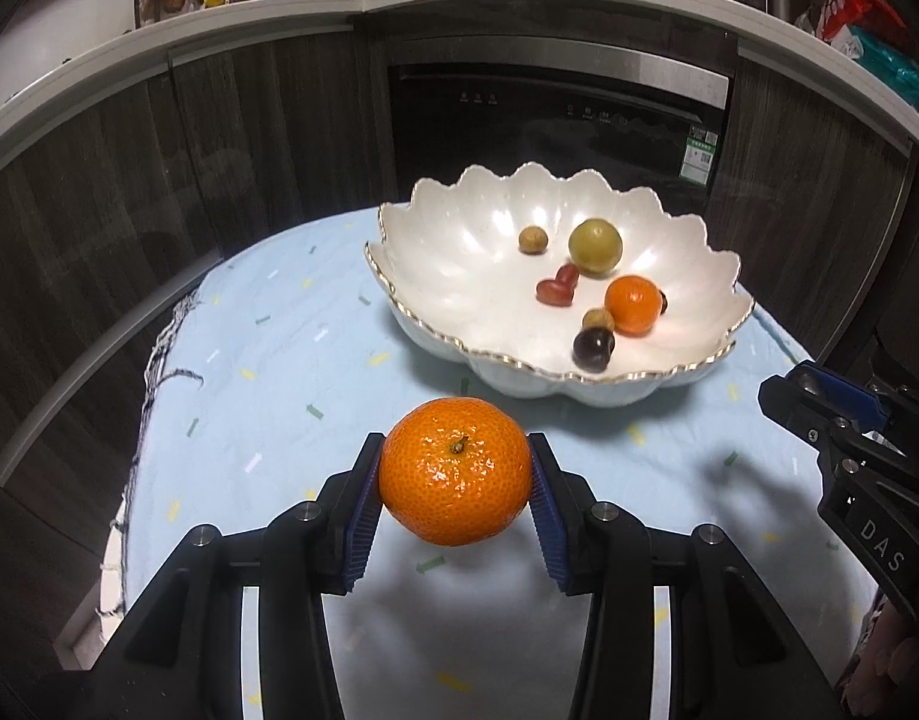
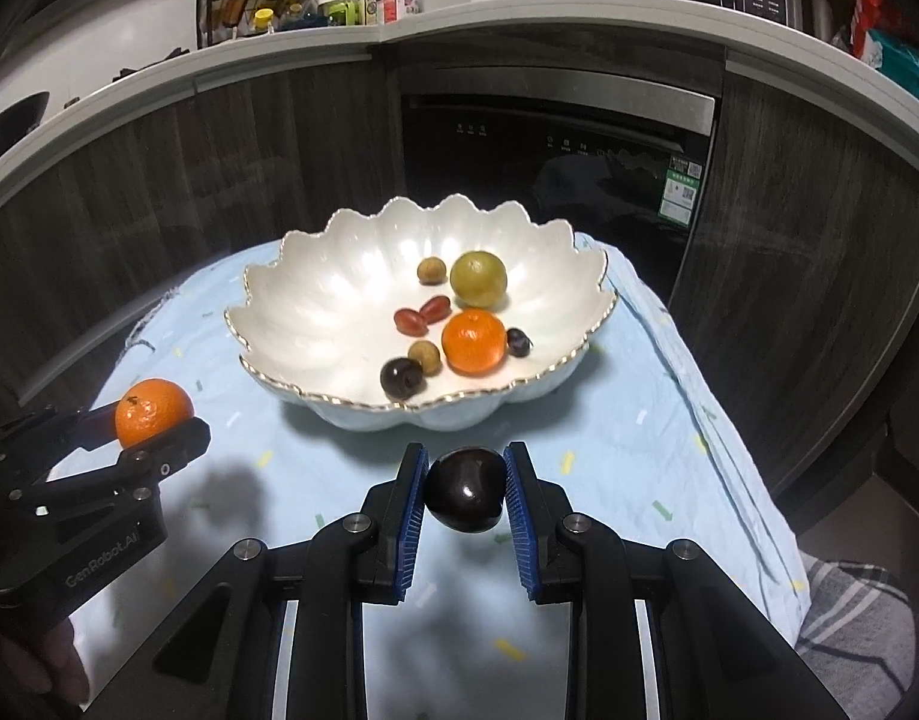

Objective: Organize fruits
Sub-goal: 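Carry the mandarin and black plum over the white bowl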

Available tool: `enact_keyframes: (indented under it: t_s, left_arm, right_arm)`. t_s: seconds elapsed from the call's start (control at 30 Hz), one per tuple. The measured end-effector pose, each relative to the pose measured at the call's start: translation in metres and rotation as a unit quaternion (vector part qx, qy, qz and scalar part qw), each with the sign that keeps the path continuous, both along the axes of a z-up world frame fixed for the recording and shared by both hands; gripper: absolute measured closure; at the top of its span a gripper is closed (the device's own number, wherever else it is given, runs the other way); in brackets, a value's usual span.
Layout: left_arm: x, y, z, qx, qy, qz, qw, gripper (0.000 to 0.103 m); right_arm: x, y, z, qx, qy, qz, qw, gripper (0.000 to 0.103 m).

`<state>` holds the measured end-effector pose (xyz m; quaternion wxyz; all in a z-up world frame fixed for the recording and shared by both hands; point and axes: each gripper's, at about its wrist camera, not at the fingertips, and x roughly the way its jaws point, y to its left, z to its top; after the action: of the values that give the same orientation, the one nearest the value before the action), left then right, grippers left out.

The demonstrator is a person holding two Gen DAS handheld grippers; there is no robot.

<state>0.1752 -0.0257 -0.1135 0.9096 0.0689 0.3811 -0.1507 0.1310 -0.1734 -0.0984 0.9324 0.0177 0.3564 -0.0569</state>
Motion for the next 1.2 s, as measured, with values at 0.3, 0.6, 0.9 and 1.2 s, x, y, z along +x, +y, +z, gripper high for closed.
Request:
enact_keyframes:
  t_s: [0.3,0.6,0.9,1.2]
  left_arm:
    - [0.016,-0.002,0.018,-0.009,-0.007,-0.01,0.9999,0.058]
    - [0.043,-0.008,0.037,-0.023,-0.011,-0.018,0.9995,0.058]
    - [0.074,-0.015,0.043,-0.017,-0.016,-0.024,0.9994,0.058]
    - [0.101,-0.025,0.031,-0.013,0.0,-0.032,0.9994,0.058]
  right_arm:
    - [0.012,-0.002,0.017,0.003,-0.012,-0.003,1.0,0.075]
    - [0.033,-0.007,0.033,0.004,-0.021,-0.005,1.0,0.075]
    - [0.061,-0.007,0.042,0.004,-0.019,0.001,1.0,0.075]
    - [0.085,-0.013,0.031,0.01,-0.001,0.0,1.0,0.075]
